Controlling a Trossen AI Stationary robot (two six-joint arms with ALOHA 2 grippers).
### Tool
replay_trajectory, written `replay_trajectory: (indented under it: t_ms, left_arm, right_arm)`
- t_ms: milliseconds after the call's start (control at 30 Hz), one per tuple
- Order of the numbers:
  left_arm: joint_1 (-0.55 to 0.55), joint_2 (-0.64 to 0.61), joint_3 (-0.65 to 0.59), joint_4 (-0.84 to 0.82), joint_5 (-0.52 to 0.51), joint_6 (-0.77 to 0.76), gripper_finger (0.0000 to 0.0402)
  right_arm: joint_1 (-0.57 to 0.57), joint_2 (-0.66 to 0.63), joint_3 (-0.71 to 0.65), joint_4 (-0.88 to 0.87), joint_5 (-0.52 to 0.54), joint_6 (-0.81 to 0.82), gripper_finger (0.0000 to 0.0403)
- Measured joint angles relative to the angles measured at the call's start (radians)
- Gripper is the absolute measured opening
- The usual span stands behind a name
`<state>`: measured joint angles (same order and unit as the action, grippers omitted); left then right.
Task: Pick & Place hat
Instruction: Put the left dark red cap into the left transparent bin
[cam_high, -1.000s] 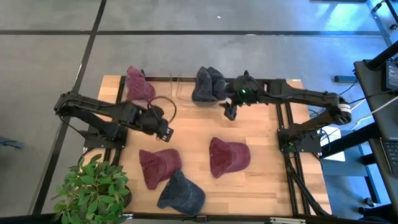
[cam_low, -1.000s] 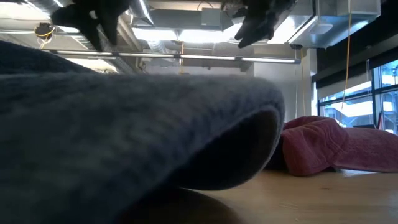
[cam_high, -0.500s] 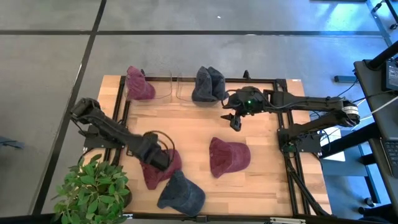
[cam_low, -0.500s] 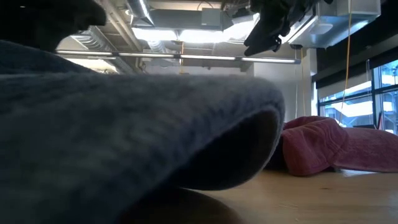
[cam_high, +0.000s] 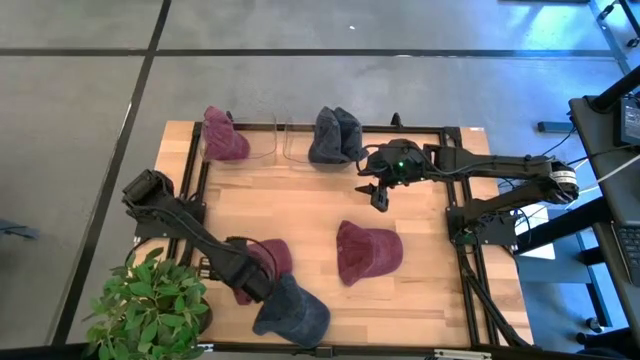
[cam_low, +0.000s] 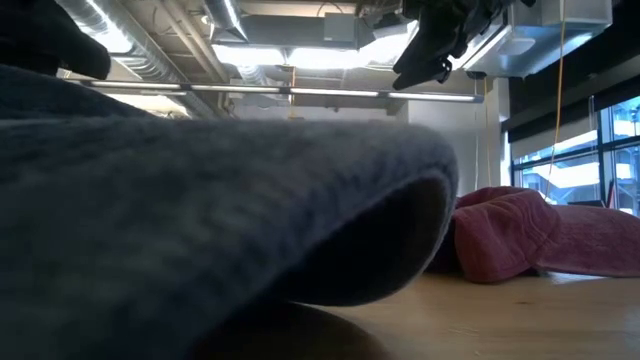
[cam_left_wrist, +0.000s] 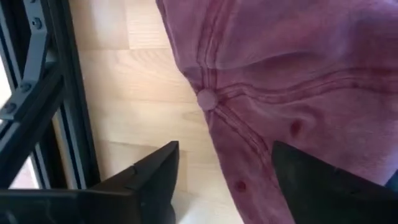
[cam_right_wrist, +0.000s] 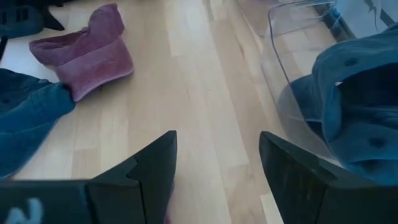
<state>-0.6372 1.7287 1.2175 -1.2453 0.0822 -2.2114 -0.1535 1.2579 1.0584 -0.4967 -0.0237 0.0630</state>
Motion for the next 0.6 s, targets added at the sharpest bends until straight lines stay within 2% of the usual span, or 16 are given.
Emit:
replay_trajectory:
  t_ms: [133, 233, 333, 433, 600]
  left_arm:
    - [-0.022, 0.001, 0.000, -0.012, -0.011, -0.076, 0.0267]
    - [-0.039, 0.001, 0.000, -0.003, -0.067, -0.131, 0.0269]
    - [-0.043, 0.001, -0.005, 0.005, -0.125, -0.117, 0.0267]
    - [-0.044, -0.024, -0.068, 0.031, -0.142, -0.117, 0.0266]
    - [-0.045, -0.128, -0.218, 0.238, -0.174, -0.113, 0.0266]
  right_arm:
    - [0.000, 0.000, 0.000, 0.000, 0.001, -0.001, 0.0227]
    - [0.000, 0.000, 0.000, 0.006, 0.002, -0.001, 0.0227]
    - [0.000, 0.000, 0.000, 0.017, 0.002, -0.001, 0.0227]
    - [0.000, 0.000, 0.000, 0.028, 0.002, 0.000, 0.0227]
    - [0.000, 0.000, 0.000, 0.030, 0.002, 0.008, 0.0227]
